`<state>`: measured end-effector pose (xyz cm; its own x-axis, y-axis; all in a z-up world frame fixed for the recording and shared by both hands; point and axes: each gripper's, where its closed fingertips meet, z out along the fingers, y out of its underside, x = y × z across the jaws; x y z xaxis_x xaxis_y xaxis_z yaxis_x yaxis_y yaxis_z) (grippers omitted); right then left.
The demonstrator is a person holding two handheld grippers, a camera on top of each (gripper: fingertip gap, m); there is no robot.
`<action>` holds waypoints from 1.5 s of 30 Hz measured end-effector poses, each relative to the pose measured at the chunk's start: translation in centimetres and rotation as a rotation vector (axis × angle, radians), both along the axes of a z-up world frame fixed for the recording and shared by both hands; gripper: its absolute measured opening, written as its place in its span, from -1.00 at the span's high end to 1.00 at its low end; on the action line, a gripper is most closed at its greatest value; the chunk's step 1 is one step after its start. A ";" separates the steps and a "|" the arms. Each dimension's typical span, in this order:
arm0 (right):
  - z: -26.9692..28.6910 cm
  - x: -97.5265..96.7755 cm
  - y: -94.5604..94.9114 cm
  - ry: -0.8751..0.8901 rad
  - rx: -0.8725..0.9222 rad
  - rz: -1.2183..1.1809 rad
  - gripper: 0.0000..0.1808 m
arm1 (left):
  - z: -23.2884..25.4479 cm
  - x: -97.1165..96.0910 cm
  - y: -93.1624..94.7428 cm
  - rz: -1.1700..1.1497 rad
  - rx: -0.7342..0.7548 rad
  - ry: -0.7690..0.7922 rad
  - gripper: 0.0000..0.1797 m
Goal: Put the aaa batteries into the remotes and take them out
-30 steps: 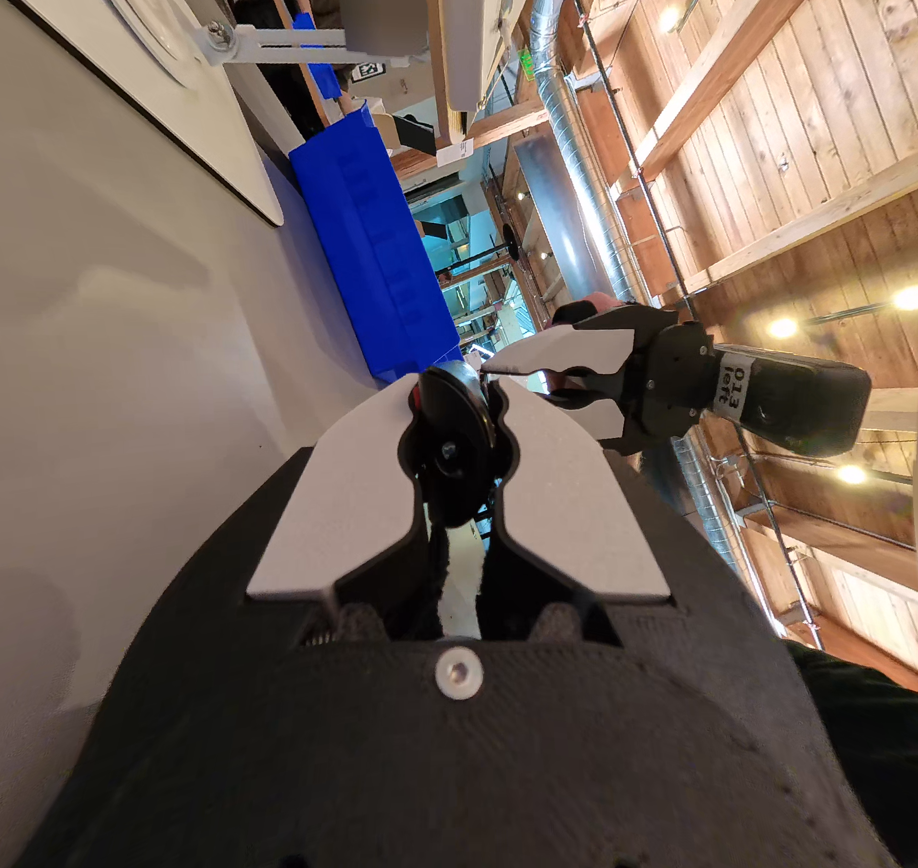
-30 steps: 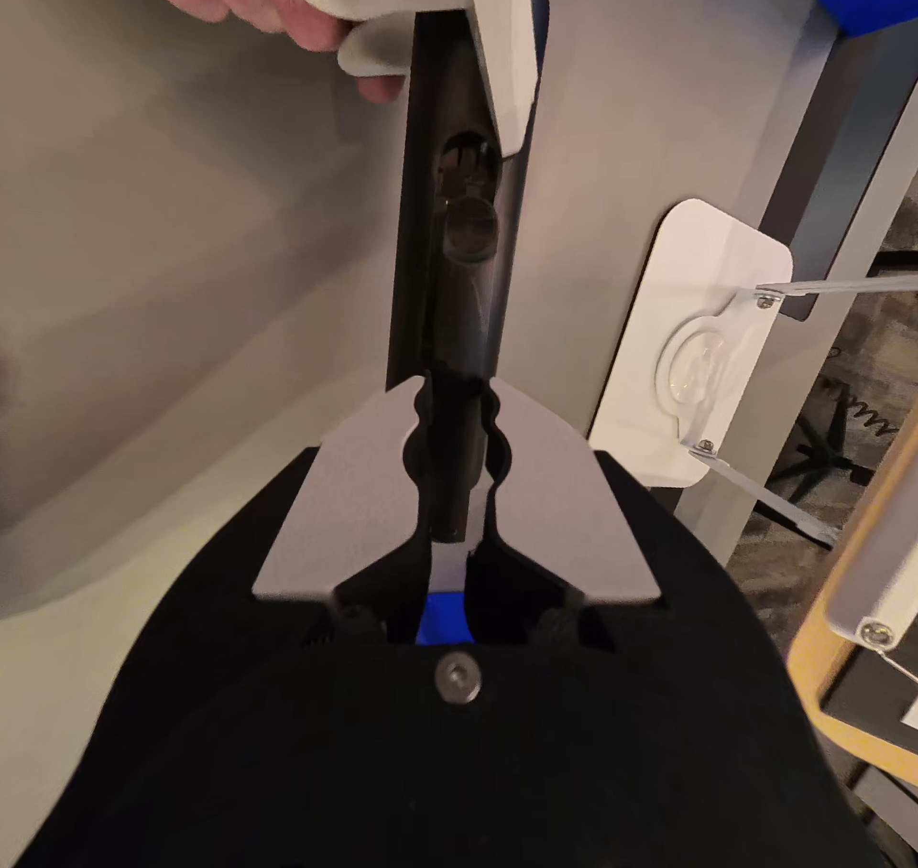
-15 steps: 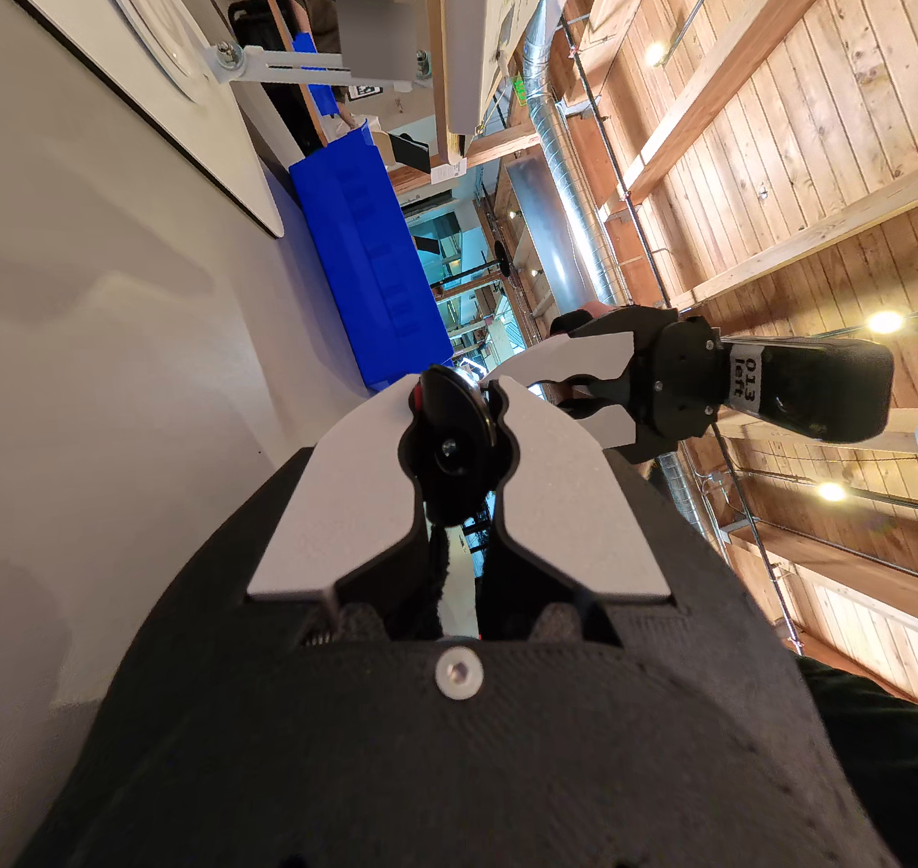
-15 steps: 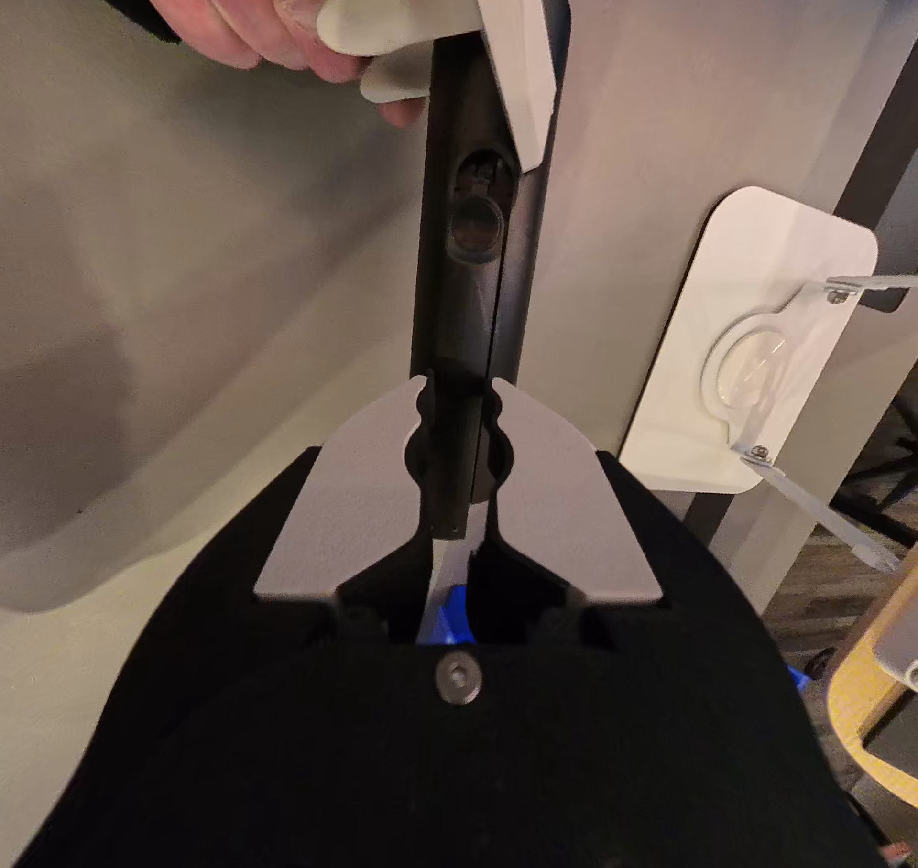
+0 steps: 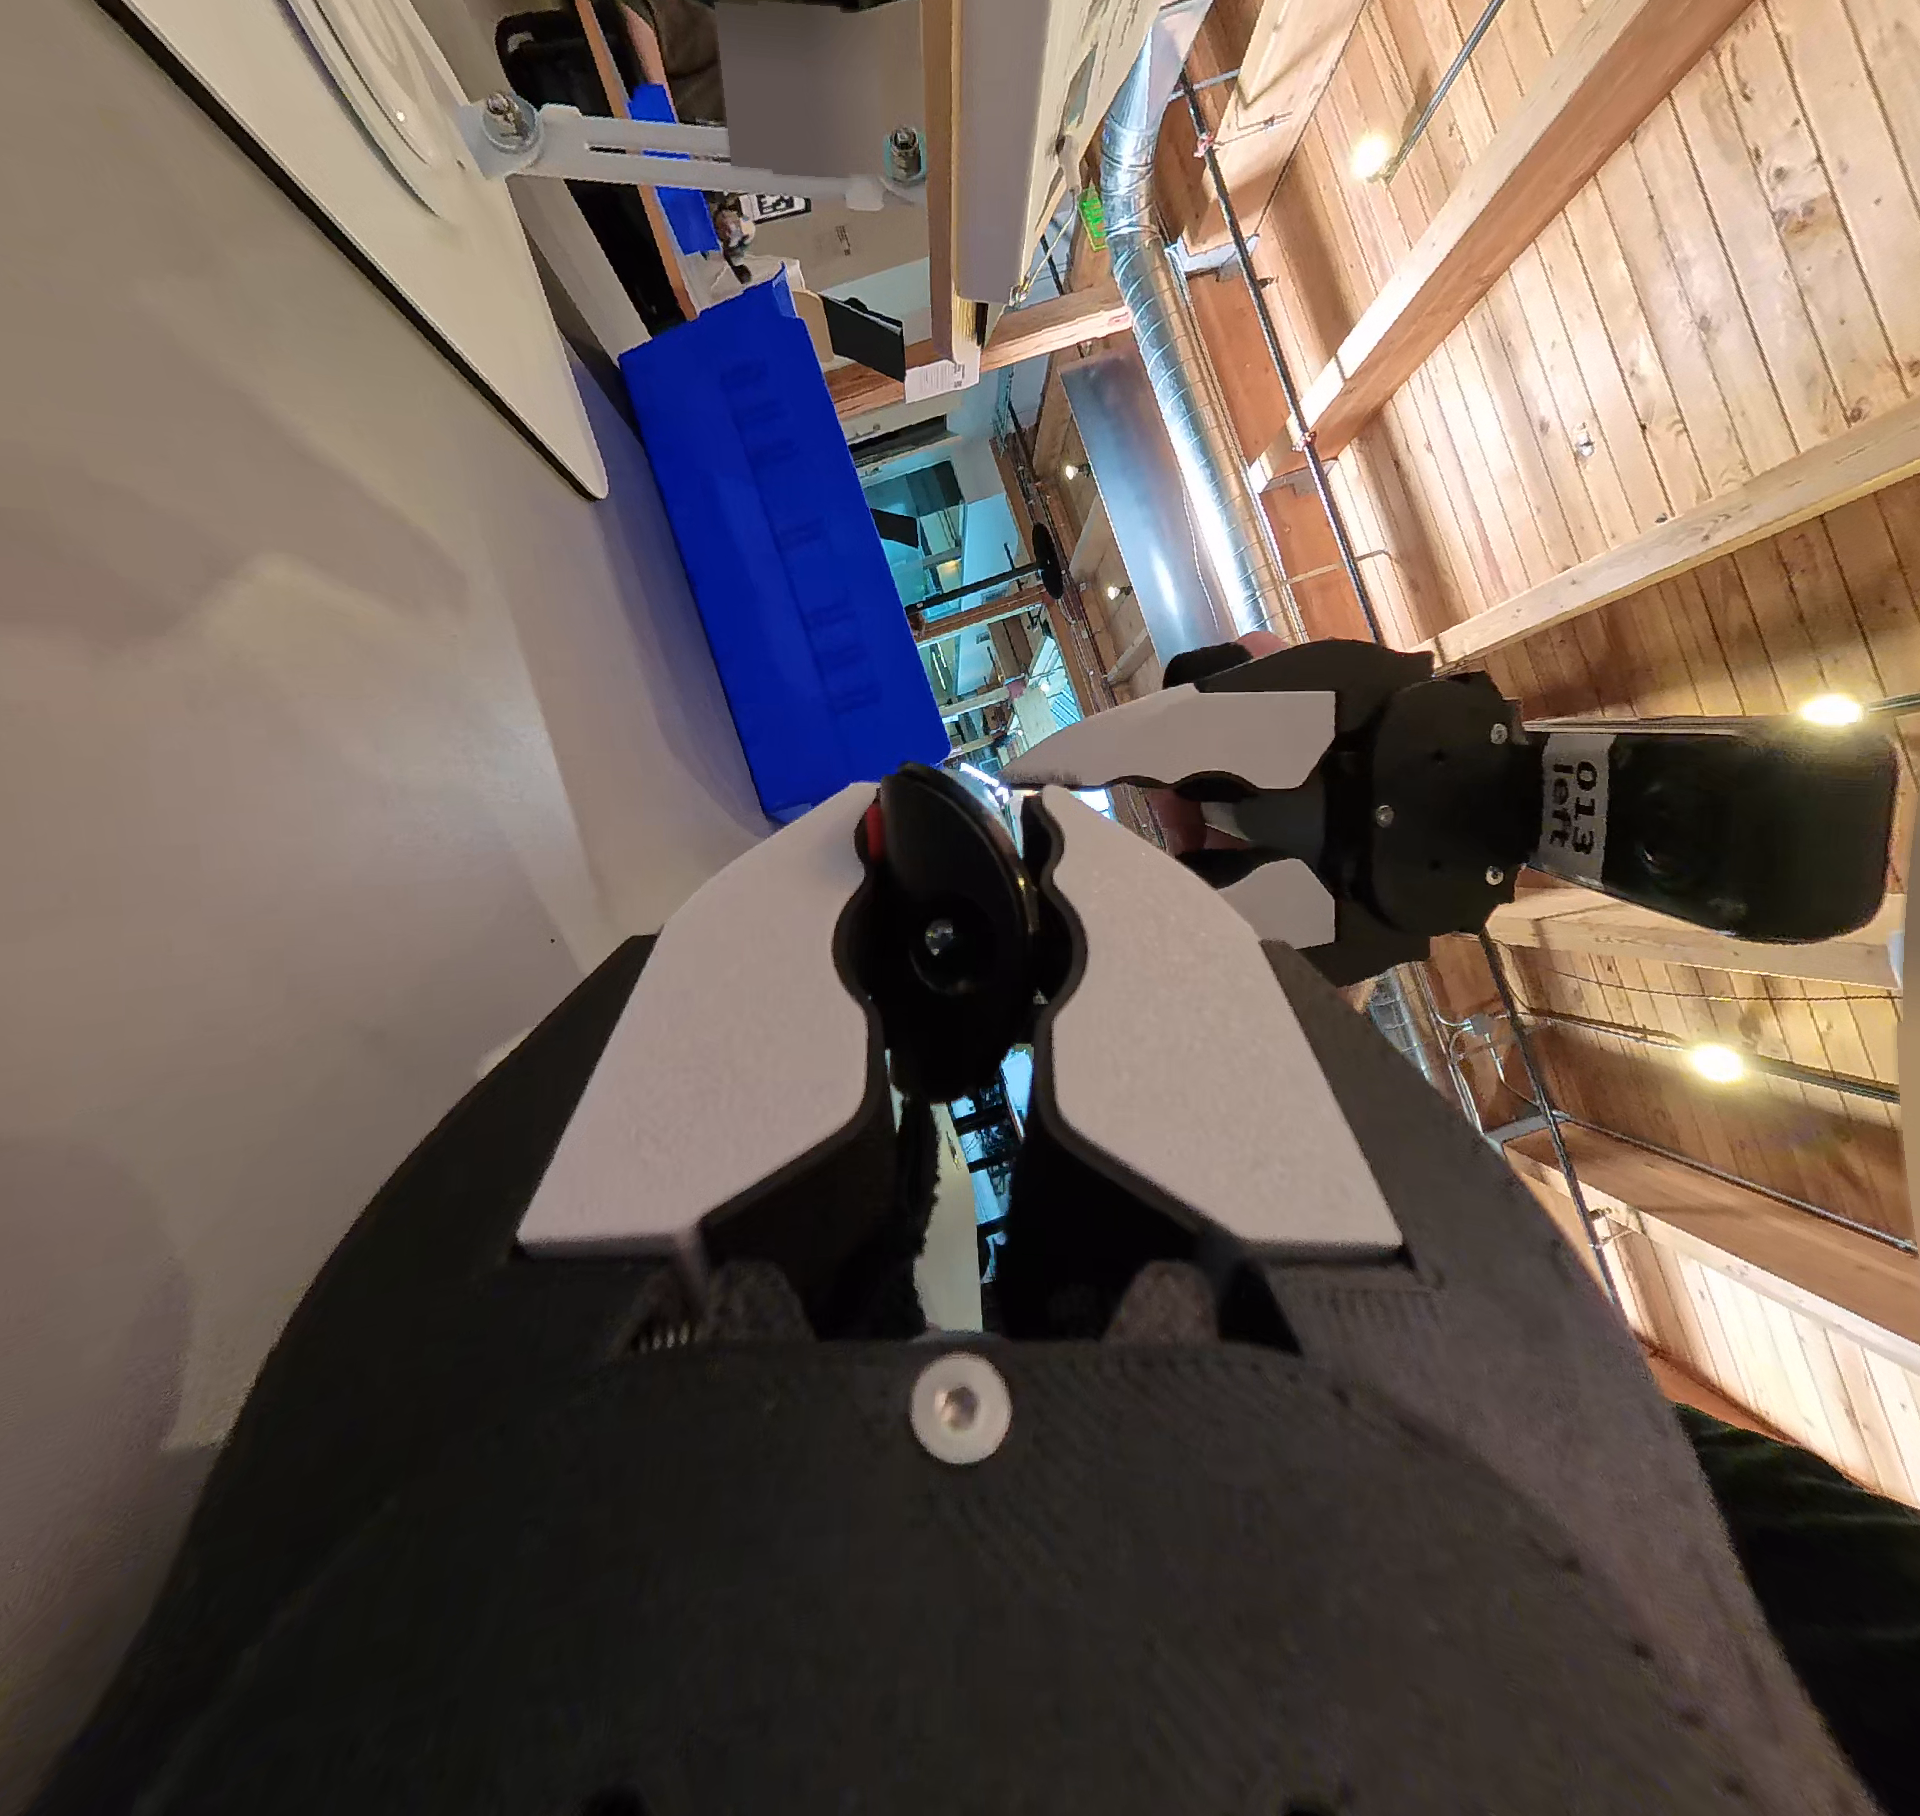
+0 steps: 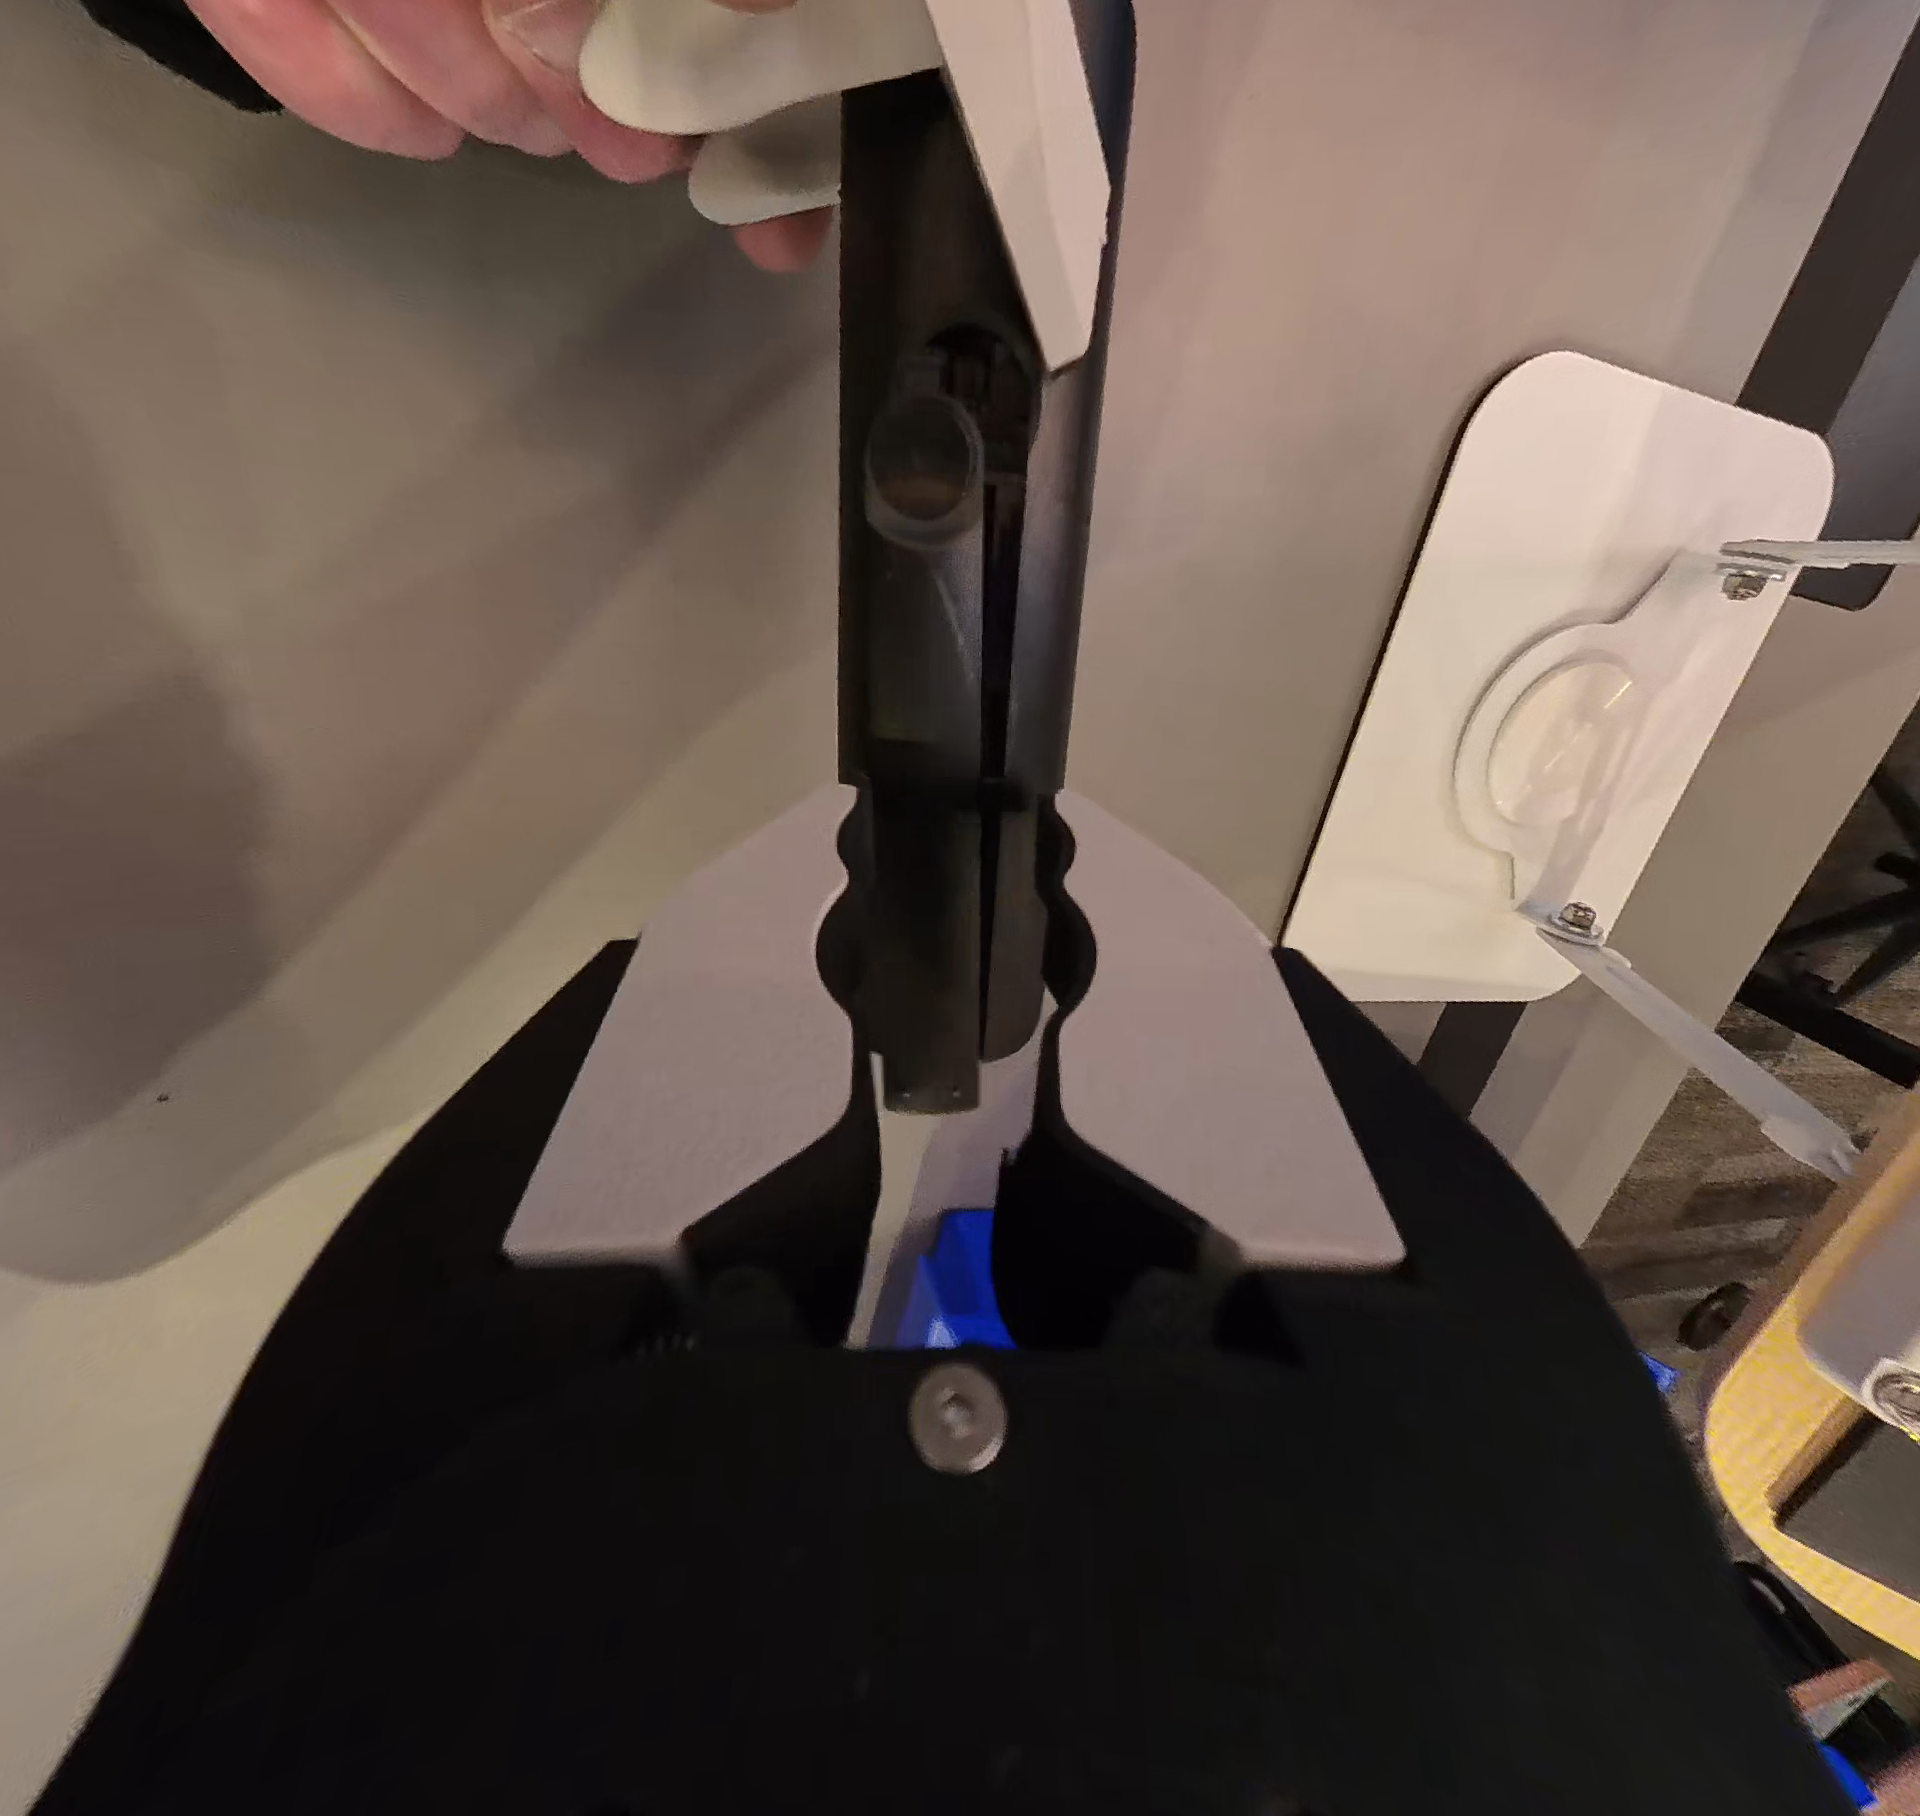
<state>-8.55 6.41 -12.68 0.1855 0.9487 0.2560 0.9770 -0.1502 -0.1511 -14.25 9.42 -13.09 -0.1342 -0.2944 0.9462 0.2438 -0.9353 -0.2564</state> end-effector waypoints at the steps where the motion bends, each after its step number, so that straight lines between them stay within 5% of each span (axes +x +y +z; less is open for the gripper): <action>1: 0.1 0.0 0.0 0.001 0.004 0.007 0.70 | 0.0 0.0 0.0 0.000 -0.001 -0.002 0.74; 45: -0.1 -0.8 -1.0 0.057 -0.032 -0.067 0.79 | 0.3 0.0 0.1 0.009 -0.027 -0.038 0.74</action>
<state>-9.38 5.39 -12.77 0.2617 0.9414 0.2127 0.9547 -0.2202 -0.2001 -14.28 9.50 -12.79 -0.1674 -0.2705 0.9481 0.2617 -0.9393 -0.2218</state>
